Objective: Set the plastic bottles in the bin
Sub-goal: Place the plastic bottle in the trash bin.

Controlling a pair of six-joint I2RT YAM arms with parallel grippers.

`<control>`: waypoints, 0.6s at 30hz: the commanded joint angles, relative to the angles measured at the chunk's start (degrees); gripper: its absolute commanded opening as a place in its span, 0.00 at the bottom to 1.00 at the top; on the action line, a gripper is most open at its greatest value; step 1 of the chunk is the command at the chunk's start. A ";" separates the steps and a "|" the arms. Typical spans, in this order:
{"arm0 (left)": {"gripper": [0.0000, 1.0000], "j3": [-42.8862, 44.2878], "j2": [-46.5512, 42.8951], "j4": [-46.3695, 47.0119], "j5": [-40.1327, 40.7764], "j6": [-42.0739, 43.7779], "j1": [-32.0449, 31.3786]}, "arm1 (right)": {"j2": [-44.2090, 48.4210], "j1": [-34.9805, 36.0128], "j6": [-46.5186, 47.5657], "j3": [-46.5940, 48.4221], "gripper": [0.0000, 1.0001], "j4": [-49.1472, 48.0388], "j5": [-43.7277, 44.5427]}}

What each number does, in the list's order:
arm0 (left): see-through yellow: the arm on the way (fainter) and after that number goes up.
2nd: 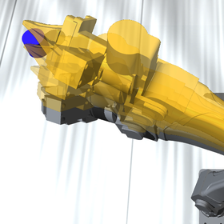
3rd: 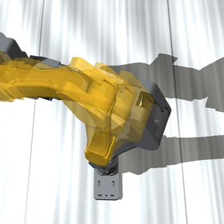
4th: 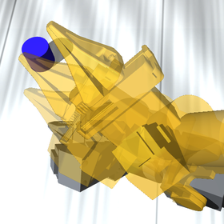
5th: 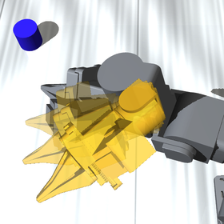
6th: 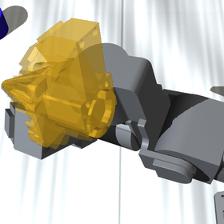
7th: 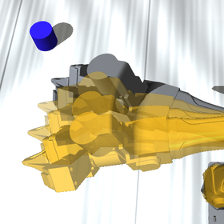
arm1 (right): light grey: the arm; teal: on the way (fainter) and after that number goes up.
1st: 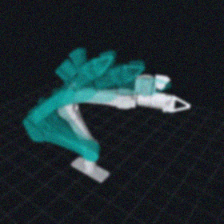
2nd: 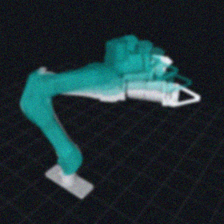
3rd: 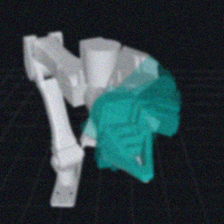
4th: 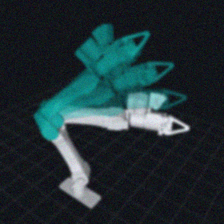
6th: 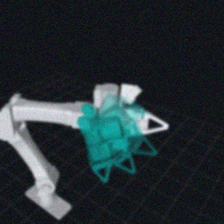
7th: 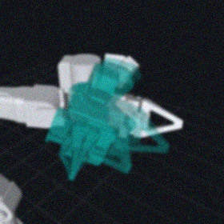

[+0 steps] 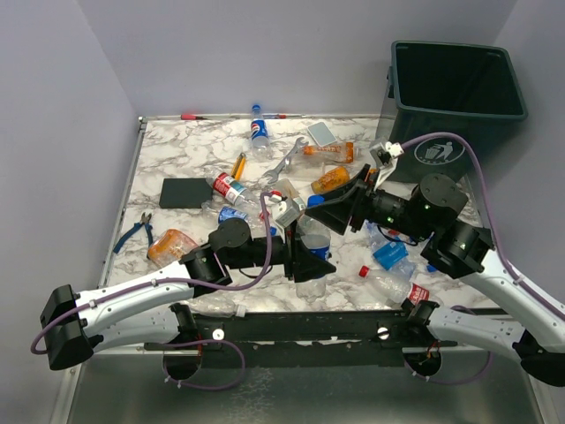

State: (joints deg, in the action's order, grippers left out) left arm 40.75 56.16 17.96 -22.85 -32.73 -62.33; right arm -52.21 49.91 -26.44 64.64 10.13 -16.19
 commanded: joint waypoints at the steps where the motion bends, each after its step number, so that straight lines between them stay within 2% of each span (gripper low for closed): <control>1: 0.21 1.54 -0.04 0.34 -0.28 0.80 0.12 | -1.40 0.28 -2.27 0.58 0.44 -4.05 -0.81; 3: 0.25 1.23 -0.44 0.07 0.47 1.03 0.10 | -1.63 0.28 -2.75 0.01 0.29 -5.01 -1.81; 4: 0.33 1.16 -0.75 -0.30 1.14 1.15 0.10 | -1.67 0.28 -2.95 -0.26 0.22 -5.52 -2.20; 6: 0.62 0.80 -1.87 -1.38 3.63 1.69 0.09 | -1.55 0.28 -2.88 -0.32 0.02 -5.37 -2.36; 8: 0.97 0.05 -3.92 -2.72 8.68 2.40 0.10 | -0.93 0.28 -1.93 0.46 0.00 -3.98 -1.17; 10: 0.99 -1.47 -7.57 -3.74 16.33 3.43 0.10 | -0.31 0.28 0.74 3.33 0.00 -0.03 2.95; 12: 0.99 -3.32 -13.56 -4.43 24.60 4.93 0.10 | -1.05 0.28 5.66 10.08 0.00 6.93 10.81; 15: 0.99 -5.76 -21.60 -6.24 36.04 8.74 0.06 | -4.64 0.28 12.58 23.26 0.00 14.89 31.28; 18: 0.99 -8.26 -28.38 -7.02 43.07 12.10 0.17 | -8.56 0.28 22.70 31.26 0.00 10.20 51.68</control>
State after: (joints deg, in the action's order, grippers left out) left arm 35.66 35.83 13.19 2.81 -26.94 -62.33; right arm -58.19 50.15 -17.76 85.97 20.73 4.71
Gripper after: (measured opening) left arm 0.989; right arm 0.277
